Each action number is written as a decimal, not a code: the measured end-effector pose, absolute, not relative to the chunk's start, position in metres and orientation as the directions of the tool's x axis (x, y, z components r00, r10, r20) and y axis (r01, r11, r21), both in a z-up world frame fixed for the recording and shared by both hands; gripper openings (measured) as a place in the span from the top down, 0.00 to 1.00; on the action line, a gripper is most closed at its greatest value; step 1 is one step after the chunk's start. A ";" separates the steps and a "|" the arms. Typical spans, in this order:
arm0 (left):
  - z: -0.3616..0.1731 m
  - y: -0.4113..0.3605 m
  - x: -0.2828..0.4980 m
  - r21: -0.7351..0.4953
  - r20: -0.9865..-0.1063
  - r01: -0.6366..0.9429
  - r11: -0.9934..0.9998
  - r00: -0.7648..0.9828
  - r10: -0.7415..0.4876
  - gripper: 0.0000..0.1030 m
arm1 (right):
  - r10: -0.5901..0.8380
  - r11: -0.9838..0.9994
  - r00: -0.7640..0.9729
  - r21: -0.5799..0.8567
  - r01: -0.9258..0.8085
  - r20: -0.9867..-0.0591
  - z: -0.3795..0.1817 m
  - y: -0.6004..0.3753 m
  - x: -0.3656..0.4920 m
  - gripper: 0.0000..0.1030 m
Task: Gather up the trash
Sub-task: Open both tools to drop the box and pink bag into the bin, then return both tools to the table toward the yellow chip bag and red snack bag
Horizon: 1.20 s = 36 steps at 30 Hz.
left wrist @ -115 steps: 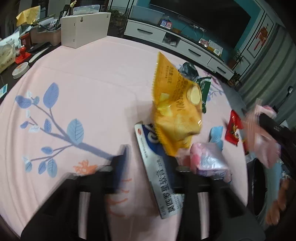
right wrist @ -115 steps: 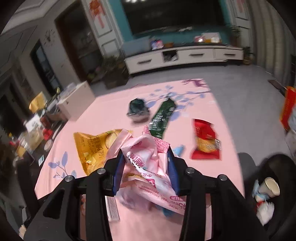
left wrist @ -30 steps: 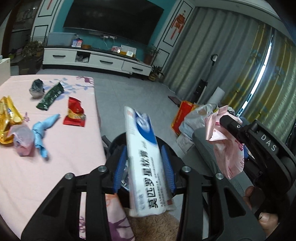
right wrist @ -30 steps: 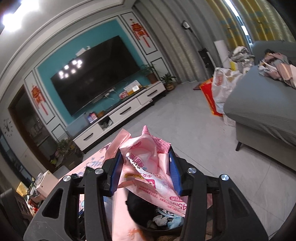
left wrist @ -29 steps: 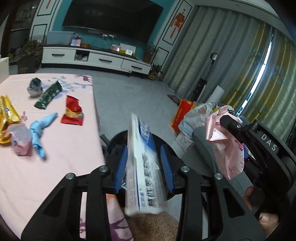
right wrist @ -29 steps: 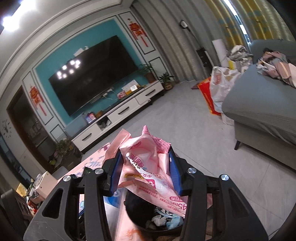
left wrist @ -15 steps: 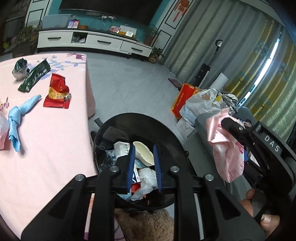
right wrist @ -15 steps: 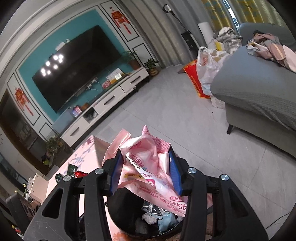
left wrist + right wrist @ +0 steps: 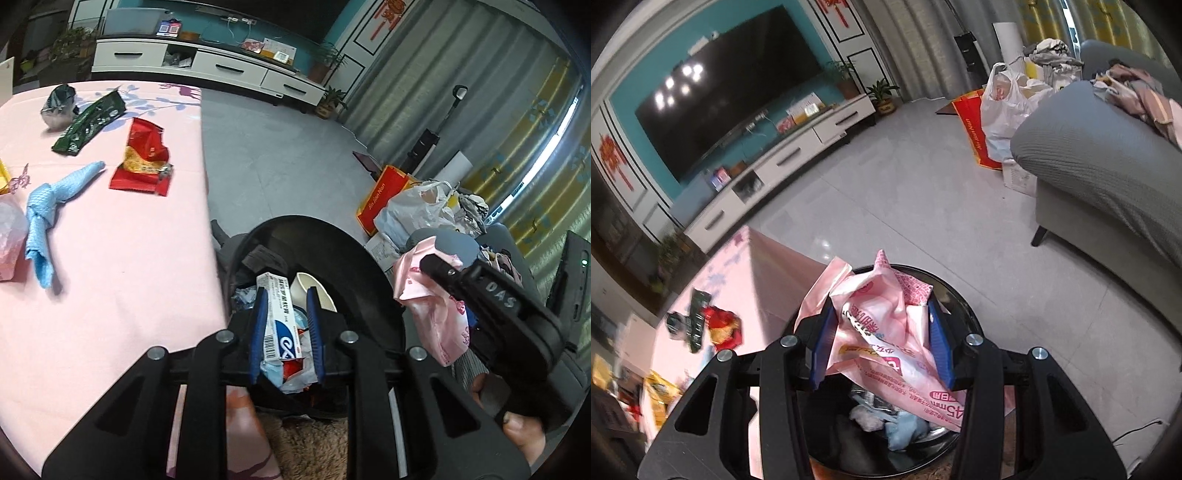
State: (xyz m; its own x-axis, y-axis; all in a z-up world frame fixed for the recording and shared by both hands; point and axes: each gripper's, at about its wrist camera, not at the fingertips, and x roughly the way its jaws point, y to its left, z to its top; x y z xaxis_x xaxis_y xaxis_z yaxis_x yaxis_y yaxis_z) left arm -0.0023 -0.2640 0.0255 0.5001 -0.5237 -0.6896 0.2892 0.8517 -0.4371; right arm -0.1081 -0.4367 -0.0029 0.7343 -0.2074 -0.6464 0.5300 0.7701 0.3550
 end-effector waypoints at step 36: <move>0.009 0.078 0.084 -0.482 -0.692 -0.157 0.862 0.671 -0.265 0.03 | -0.175 0.897 0.738 0.203 0.392 -0.652 -0.003 -0.346 -0.055 0.12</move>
State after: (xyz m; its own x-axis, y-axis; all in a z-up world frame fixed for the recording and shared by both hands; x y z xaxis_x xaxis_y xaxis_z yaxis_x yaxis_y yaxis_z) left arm 0.0841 0.0775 0.0093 0.6714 -0.2648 -0.6922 -0.1572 0.8619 -0.4822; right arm -0.0554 -0.3461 -0.0033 0.7380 -0.1746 -0.6519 0.3916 0.8975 0.2029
